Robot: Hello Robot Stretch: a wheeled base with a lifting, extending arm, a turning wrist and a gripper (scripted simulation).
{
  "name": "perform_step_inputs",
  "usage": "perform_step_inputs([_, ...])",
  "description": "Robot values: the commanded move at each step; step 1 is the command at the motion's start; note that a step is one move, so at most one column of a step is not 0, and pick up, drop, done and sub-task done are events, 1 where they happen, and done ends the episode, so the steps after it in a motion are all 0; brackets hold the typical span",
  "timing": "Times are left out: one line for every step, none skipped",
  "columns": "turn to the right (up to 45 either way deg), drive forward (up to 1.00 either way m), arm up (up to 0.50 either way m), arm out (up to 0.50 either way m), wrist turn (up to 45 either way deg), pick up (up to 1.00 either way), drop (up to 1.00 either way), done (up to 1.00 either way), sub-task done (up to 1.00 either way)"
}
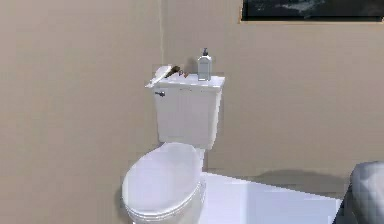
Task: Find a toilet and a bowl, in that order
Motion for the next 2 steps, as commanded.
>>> perform_step_inputs([0.0,0.2,0.0,0.0,0.0,0.0,0.0,0.0,0.0])
perform_step_inputs([0.0,0.0,0.0,0.0,0.0,0.0,0.0,0.0,1.0])
